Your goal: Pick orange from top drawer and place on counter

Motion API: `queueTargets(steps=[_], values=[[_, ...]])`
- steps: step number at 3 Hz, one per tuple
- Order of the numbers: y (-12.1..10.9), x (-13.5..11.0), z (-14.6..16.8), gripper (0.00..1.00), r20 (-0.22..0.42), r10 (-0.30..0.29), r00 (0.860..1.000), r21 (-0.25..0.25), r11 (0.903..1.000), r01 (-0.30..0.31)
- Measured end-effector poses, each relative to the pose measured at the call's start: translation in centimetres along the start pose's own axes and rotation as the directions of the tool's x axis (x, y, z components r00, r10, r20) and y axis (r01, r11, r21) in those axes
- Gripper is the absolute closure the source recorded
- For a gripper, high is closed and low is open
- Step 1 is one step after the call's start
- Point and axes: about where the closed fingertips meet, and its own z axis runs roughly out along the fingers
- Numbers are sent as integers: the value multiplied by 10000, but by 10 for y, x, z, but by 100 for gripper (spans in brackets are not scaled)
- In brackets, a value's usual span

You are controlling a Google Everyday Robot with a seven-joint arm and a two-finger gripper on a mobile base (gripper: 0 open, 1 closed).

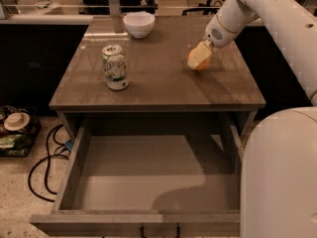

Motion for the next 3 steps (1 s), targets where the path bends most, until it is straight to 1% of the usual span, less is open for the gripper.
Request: queueTargets(steps=[1, 3], values=[[-3, 0, 3, 100, -57, -18, 10000, -14, 10000, 18], [0, 4, 25, 100, -782, 184, 9968, -679, 9974, -237]])
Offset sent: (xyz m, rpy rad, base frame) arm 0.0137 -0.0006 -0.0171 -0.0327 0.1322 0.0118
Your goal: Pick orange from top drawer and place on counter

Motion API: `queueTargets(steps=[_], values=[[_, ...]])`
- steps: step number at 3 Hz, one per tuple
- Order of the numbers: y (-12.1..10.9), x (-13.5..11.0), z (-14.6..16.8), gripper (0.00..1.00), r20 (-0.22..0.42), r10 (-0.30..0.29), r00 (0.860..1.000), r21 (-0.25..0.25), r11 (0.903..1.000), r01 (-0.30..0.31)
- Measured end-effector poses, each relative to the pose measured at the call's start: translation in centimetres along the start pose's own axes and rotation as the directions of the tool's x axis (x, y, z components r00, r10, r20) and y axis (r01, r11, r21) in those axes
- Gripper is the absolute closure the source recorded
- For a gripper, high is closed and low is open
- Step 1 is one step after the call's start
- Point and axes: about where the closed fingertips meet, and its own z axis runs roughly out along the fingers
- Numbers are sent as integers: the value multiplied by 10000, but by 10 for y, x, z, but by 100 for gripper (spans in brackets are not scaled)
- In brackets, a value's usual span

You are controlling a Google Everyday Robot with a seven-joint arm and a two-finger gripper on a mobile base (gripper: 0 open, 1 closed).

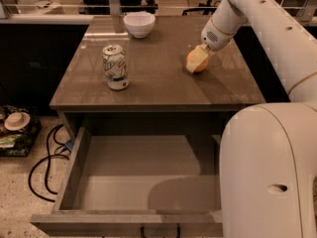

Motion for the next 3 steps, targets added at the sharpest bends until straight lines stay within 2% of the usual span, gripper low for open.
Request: queueTargets(steps=[1, 3], values=[[0, 0, 0, 82, 0, 0, 10000, -1, 10000, 0], [0, -2, 1, 36, 0, -5, 10000, -15, 10000, 5]])
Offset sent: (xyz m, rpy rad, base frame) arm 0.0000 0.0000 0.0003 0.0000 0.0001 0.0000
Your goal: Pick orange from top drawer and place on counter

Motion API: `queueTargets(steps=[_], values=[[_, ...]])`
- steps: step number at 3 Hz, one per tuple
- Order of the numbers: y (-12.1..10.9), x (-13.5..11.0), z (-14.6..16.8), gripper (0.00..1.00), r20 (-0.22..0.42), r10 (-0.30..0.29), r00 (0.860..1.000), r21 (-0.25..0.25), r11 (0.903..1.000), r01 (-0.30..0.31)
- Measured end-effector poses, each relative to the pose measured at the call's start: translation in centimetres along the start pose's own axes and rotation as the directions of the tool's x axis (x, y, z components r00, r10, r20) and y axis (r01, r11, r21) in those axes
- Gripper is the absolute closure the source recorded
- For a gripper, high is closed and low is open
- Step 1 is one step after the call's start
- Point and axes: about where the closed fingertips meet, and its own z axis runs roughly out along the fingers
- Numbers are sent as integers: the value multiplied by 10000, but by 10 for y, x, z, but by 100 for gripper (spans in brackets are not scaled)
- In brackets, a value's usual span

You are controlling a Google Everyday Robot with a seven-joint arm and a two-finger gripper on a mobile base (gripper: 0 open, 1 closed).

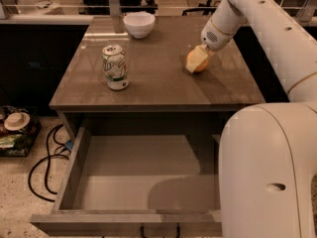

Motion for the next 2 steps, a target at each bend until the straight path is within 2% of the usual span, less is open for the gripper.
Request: queueTargets(steps=[1, 2], values=[[0, -1, 3, 5, 2, -5, 10000, -16, 10000, 5], [0, -2, 6, 0, 2, -8, 10000, -29, 10000, 8]])
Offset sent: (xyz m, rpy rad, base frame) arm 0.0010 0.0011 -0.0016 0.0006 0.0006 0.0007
